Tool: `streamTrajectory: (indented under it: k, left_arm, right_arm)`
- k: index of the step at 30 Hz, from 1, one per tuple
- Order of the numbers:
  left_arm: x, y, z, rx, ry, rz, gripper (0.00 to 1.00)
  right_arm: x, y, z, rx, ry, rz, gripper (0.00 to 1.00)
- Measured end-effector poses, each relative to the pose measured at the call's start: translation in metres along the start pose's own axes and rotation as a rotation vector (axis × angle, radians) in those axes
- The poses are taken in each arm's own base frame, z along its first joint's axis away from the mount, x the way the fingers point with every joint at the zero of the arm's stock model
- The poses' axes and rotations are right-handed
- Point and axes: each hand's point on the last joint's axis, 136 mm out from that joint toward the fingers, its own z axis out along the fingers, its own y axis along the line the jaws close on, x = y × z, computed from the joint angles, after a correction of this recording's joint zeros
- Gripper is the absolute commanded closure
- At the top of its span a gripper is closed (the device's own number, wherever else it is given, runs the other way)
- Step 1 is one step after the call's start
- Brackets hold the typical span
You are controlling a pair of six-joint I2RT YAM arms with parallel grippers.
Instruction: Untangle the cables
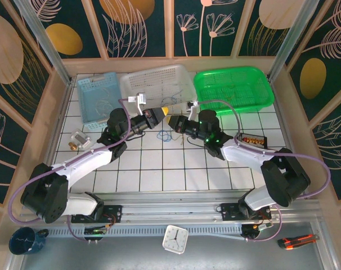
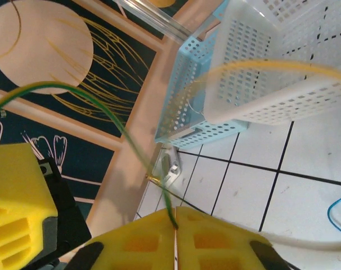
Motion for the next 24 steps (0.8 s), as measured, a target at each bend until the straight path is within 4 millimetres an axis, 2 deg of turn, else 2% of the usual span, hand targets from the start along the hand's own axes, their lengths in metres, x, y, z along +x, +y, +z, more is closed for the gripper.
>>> streamTrajectory:
  k: [5,13,20,24]
  left_arm:
    - [-0.004,0.003,0.000,-0.015,-0.024,-0.003,1.00]
    - [-0.009,0.018,-0.002,-0.084,-0.071,-0.011,1.00]
    - [-0.009,0.029,-0.008,-0.139,-0.095,-0.006,1.00]
    - [-0.010,0.028,-0.011,-0.144,-0.103,-0.005,1.00]
  right_arm:
    - [-0.009,0.001,-0.012,-0.001,-0.027,0.000,1.00]
    - [-0.034,0.003,-0.061,-0.010,-0.126,-0.013,1.00]
    - [-0.069,-0.022,-0.099,0.063,-0.232,-0.003,1.00]
    - [-0.092,-0.030,-0.120,0.094,-0.306,-0.006,1.00]
